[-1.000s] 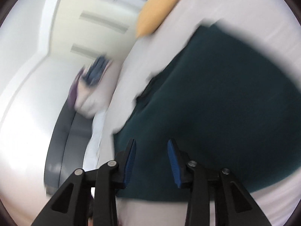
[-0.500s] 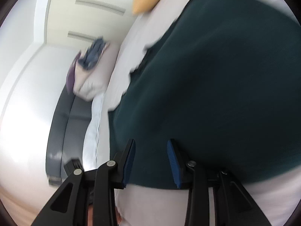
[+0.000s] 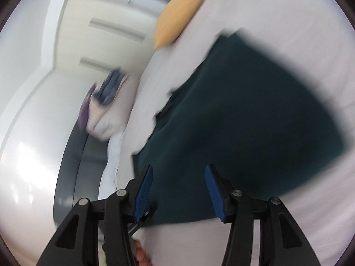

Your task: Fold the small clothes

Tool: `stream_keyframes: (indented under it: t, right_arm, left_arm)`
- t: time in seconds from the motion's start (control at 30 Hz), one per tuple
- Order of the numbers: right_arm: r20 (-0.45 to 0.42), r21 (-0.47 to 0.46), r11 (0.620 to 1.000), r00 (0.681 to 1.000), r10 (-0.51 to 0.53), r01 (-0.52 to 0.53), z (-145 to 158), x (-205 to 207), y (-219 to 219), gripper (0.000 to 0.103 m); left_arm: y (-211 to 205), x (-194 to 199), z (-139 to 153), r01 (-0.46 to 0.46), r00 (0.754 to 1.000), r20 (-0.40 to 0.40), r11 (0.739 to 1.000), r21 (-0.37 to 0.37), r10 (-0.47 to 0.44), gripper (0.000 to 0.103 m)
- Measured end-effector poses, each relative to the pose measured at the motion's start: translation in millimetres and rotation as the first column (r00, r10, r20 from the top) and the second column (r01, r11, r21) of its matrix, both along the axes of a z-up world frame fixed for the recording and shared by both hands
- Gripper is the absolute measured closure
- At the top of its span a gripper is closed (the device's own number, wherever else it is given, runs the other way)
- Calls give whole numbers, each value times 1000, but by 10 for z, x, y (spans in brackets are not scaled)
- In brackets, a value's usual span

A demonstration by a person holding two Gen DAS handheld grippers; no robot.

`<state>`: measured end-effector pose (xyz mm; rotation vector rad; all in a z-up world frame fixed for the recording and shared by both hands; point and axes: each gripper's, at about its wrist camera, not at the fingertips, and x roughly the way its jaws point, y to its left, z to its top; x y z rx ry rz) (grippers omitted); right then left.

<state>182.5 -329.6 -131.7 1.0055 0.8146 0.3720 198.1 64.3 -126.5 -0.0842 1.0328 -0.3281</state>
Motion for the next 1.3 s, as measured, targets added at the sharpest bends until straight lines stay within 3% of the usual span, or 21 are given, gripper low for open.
stream_keyframes:
  t: [0.1,0.2,0.3,0.37,0.53,0.6,0.67,0.73,0.87,0.93,1.1,1.17,1.2,1.27,1.3]
  right_arm:
    - [-22,-14,997,997,75,-76,-78,160,318,49]
    - [-74,-35,996,994,79,-82,-147,276,433,49]
    - [-23,-44,994,995,101,-102,-20,336,457,49]
    - [-3,-38,993,994,109,-109,43,448,478,49]
    - [-7,15,990,990,139,-139,15,932,667,49]
    - [-37,57,985,985,168,-165,-102,1145,751,49]
    - [-75,35,985,982,171,-169,-197,1316,790,51]
    - [-66,49,986,984,165,-162,-231,1407,704,58]
    - [-49,106,993,997,64,-59,-268,1495,227,63]
    - [-78,129,992,997,2,8,-324,1521,-57,76]
    - [-78,27,995,992,-97,100,-194,1523,-452,76]
    - [-87,-49,987,984,-156,152,-141,1494,-599,74]
    - [-90,-79,978,975,-201,194,-112,1435,-699,63]
    - [-87,-50,967,963,-255,252,-65,1261,-830,57]
    - [-66,-23,970,967,-245,244,-12,1160,-819,49]
  left_arm:
    - [49,-9,6,4,1000,-5,1000,-16,-4,60]
    - [139,-49,57,-5,1000,-16,999,-50,4,60]
    - [295,-71,246,-41,999,-11,993,-108,40,60]
    - [370,-10,444,-46,998,38,988,-149,52,60]
    - [59,573,644,45,996,84,991,-124,-34,60]
    - [-68,909,543,38,998,45,994,-107,-33,60]
    - [-124,1162,409,31,999,15,995,-90,-30,60]
    - [-49,1318,226,-5,1000,-11,996,-88,4,60]
    - [235,1296,82,-33,999,1,980,-198,34,60]
    - [278,1256,68,-32,999,11,978,-205,35,62]
    - [386,1214,48,-50,998,10,967,-248,54,66]
    - [406,1224,24,-55,998,5,963,-264,58,66]
    - [414,1227,23,-56,998,3,962,-268,59,66]
    - [396,1228,27,-55,998,4,962,-266,59,66]
    - [382,1228,26,-55,998,5,963,-262,59,66]
